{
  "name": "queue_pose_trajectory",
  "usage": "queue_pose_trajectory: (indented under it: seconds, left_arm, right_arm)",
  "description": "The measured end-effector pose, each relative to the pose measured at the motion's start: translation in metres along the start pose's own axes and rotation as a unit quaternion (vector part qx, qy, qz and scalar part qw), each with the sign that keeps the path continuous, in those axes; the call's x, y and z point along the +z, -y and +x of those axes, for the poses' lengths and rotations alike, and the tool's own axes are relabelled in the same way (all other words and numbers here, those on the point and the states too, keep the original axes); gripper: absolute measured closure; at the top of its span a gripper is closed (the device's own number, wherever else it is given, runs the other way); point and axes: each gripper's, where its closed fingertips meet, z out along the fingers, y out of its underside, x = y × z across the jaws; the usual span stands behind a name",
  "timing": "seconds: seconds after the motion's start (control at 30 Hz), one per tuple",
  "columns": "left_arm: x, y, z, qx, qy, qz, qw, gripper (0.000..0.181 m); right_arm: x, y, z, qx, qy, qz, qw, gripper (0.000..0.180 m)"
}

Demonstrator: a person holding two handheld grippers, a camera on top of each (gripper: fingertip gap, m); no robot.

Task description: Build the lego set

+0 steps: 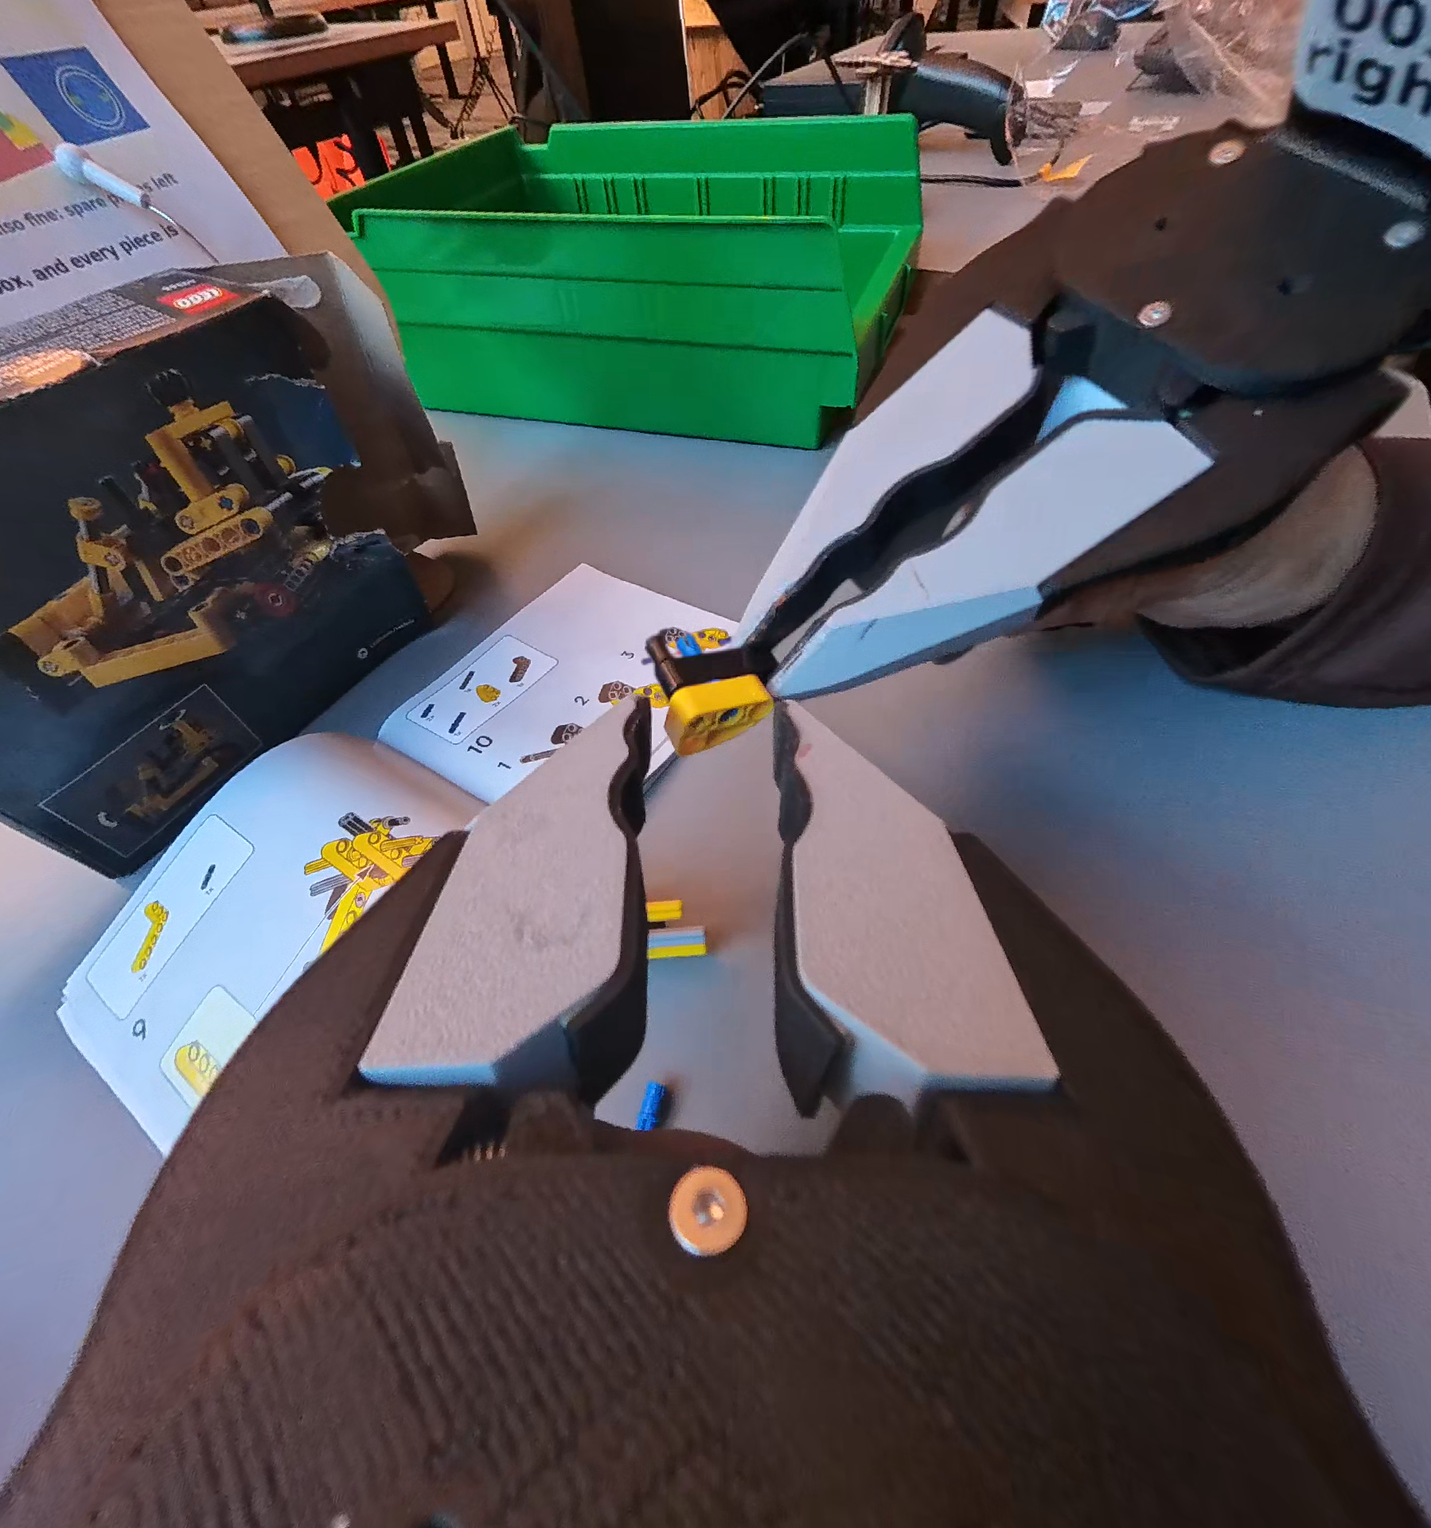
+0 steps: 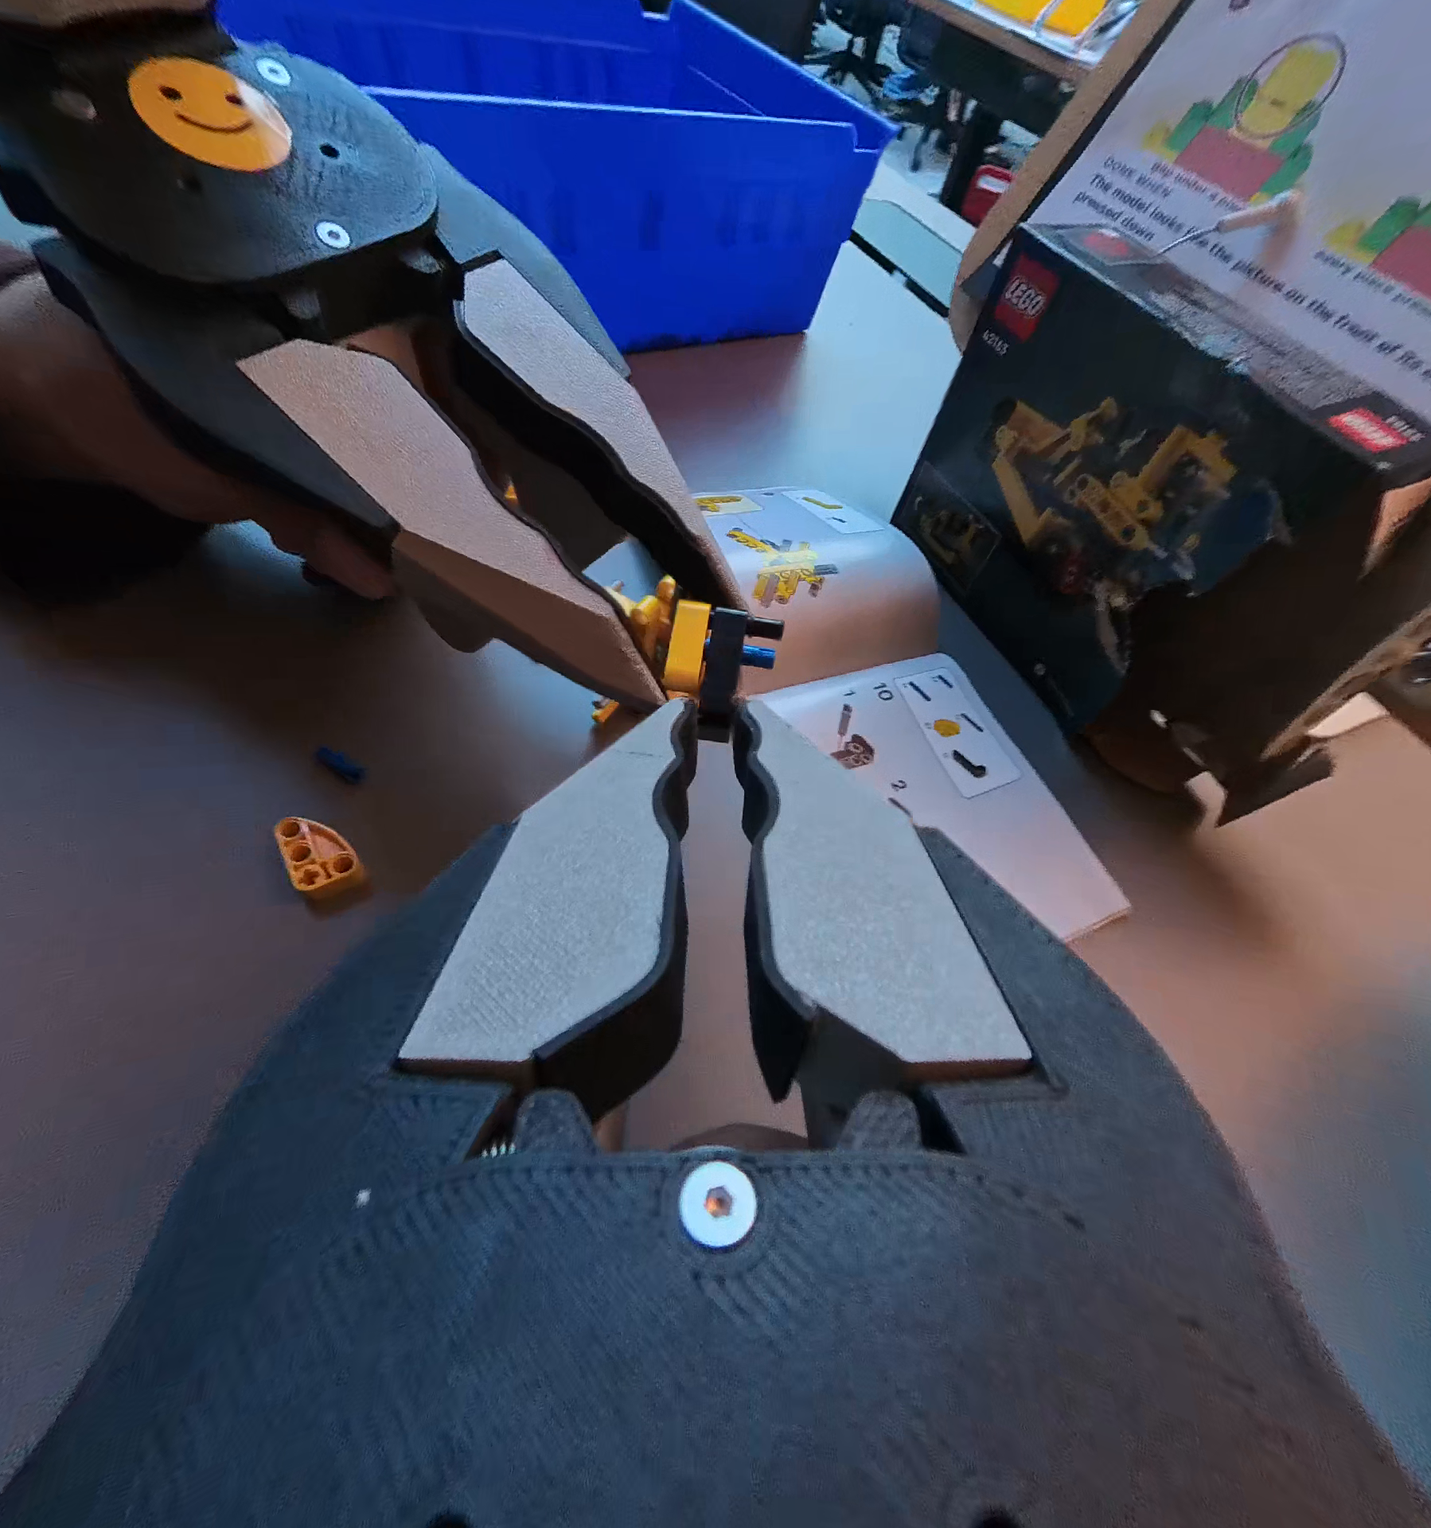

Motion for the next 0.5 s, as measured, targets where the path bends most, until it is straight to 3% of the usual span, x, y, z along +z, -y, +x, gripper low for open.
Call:
queue_pose_trajectory:
  seconds: [0.27,0.5]
  left_arm:
    - [-0.001,0.002,0.000,-0.071,-0.035,0.008,0.997,0.153]
    - [-0.011,0.014,-0.018,-0.134,-0.042,0.057,0.988,0.181]
  right_arm:
    - [-0.001,-0.001,0.007,-0.121,-0.082,-0.021,0.989,0.175]
    - [-0.005,0.003,0.012,-0.091,-0.078,0.002,0.993,0.175]
